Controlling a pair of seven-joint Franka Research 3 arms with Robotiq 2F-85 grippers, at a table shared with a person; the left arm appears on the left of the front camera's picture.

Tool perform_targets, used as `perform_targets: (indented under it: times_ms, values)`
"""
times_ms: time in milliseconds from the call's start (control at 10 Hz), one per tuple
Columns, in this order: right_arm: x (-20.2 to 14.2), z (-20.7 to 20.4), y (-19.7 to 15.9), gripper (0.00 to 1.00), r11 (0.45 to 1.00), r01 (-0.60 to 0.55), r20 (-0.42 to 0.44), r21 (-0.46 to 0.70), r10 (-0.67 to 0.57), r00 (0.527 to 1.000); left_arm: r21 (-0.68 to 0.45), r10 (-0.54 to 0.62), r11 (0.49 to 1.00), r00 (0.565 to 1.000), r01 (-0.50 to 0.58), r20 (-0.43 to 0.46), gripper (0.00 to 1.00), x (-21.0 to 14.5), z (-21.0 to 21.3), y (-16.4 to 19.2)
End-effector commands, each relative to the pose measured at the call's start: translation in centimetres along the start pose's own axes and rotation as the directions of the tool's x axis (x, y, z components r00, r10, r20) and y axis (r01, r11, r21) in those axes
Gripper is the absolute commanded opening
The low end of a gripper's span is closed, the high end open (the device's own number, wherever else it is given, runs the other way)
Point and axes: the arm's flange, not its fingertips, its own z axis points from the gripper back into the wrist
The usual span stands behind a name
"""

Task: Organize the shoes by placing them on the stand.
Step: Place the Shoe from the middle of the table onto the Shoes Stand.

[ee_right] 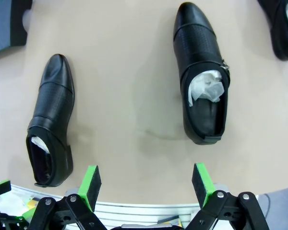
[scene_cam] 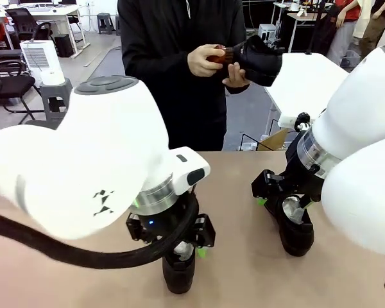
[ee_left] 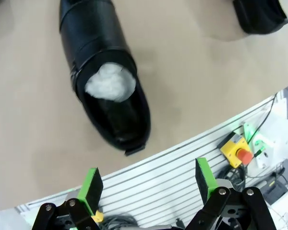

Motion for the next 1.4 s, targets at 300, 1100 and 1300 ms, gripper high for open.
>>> perform_targets:
  times_ms: [300,1100,1300]
  values:
    - [-1.2,0.7,-7.1,1.0,0.985,0.157,-0.031,-0.075,-0.16,0.987,0.003,0.046,0.999,0.999,-0.046,0.023,1.0,2.2,-2.9,-1.7]
    - [1.9,3.6,-13.7,1.0,0.927,0.353,-0.125,-0.128,-0.368,0.921,0.075,0.043,0.996,0.998,-0.046,0.049,1.0,3.6,-6.7,-3.8]
    - [1.9,3.6,-13.7,1.0,0.927,0.353,-0.125,-0.128,-0.368,0.921,0.094,0.057,0.994,0.997,-0.06,0.043,1.0,3.6,-8.8,-4.4]
